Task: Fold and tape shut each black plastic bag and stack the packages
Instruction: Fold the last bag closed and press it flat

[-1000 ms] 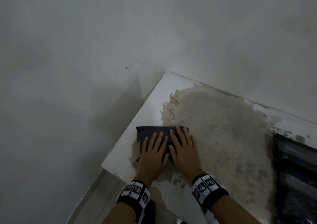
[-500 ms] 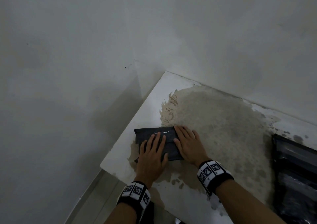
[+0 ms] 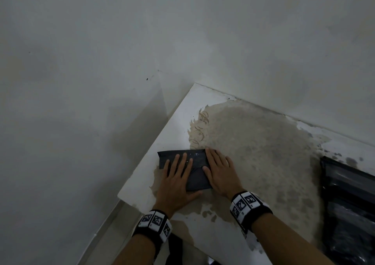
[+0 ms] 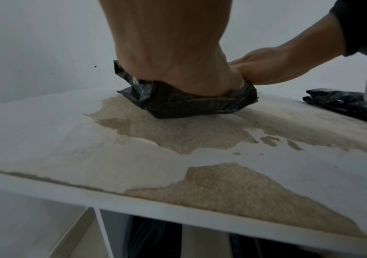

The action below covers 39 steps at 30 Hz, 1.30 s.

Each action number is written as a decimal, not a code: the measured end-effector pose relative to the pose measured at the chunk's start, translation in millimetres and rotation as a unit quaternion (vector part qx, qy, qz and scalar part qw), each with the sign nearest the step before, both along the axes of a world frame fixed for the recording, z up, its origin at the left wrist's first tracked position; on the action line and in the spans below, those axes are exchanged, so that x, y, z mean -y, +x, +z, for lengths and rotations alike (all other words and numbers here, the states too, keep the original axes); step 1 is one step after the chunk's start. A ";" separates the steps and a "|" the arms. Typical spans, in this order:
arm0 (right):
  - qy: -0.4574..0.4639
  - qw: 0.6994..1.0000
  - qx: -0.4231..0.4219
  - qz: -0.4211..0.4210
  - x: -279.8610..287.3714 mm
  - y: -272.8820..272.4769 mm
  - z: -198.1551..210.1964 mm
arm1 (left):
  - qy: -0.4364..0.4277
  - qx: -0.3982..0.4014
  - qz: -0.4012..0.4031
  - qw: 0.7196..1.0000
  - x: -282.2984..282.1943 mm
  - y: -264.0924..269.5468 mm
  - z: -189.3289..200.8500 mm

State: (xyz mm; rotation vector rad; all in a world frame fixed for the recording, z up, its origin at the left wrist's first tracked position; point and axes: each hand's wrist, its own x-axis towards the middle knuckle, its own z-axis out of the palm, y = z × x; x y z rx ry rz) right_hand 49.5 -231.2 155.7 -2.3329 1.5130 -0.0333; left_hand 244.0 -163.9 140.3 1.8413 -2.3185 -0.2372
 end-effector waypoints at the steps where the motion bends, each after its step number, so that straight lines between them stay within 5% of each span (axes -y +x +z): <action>1: 0.004 1.000 0.000 0.001 0.2 0.2 0.8 | 0.000 0.002 -0.005 1.000 0.5 0.9 -0.5; 19: 0.010 0.999 0.038 -0.033 -27.6 -13.7 -4.4 | 0.034 0.049 -0.059 0.996 6.0 11.4 4.7; 30: 0.091 0.981 0.102 -0.136 -88.5 -93.8 14.0 | 0.061 0.072 -0.060 0.994 7.6 -11.2 11.9; 39: 0.044 0.894 0.265 -0.357 -173.6 -210.0 47.8 | 0.054 0.065 -0.049 0.995 7.8 -21.9 7.4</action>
